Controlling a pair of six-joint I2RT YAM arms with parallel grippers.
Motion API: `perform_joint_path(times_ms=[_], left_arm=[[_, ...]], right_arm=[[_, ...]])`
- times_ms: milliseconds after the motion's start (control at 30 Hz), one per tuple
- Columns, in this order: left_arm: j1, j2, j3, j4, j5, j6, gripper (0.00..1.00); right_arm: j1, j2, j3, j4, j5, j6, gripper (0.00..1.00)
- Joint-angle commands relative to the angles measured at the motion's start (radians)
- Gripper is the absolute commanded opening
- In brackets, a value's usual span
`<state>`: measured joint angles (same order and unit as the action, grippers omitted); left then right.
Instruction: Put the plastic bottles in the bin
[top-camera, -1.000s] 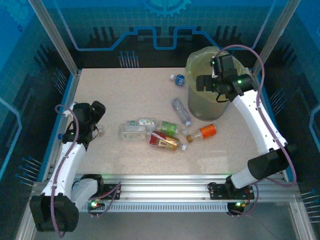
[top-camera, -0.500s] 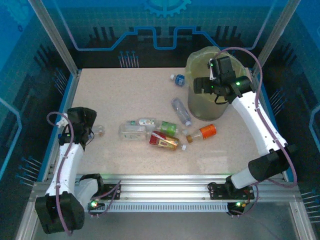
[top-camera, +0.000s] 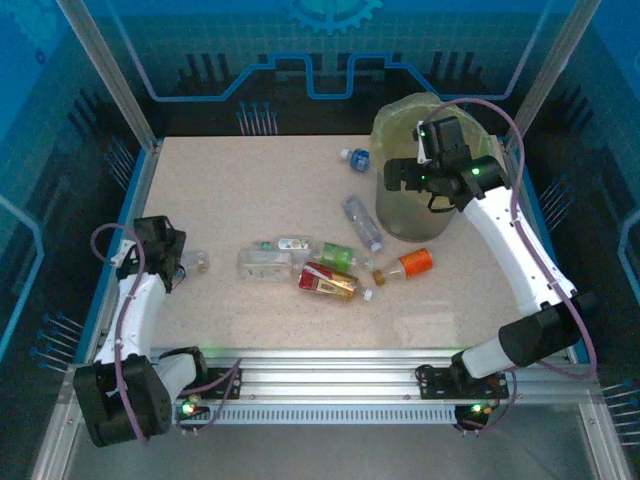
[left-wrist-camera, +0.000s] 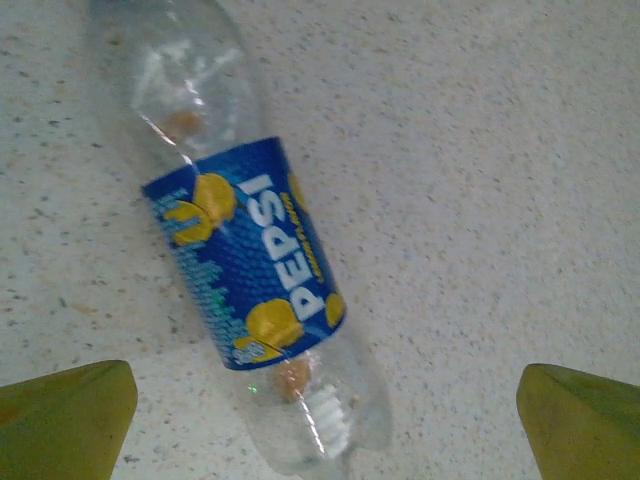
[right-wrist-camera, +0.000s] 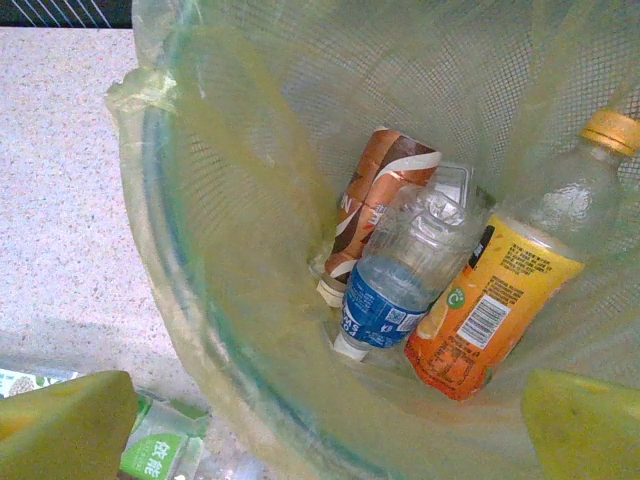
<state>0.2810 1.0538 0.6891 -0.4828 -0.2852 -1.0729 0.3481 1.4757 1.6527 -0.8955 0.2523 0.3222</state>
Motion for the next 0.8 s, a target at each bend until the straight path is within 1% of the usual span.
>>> perform_joint_path(times_ms=[0,133,267,600,767], left_arm=[[0.044,0.019,0.021,-0.043,-0.03,-0.017,0.99],[0.094,0.054,0.014,-0.022,-0.019,-0.011,0.99],[0.123,0.107,0.015,0.01,-0.001,-0.01,0.99],[0.147,0.25,0.032,0.06,0.001,-0.047,0.99],[0.149,0.344,0.074,0.081,0.008,-0.027,0.99]], right_arm=[[0.018,-0.032,-0.005,0.015,-0.011,0.017,1.0],[0.026,-0.028,-0.001,0.015,-0.013,0.018,1.0],[0.036,-0.023,0.001,0.015,-0.01,0.021,1.0],[0.05,-0.014,0.007,0.01,0.001,0.022,1.0],[0.059,0.0,0.017,0.006,-0.001,0.015,1.0]])
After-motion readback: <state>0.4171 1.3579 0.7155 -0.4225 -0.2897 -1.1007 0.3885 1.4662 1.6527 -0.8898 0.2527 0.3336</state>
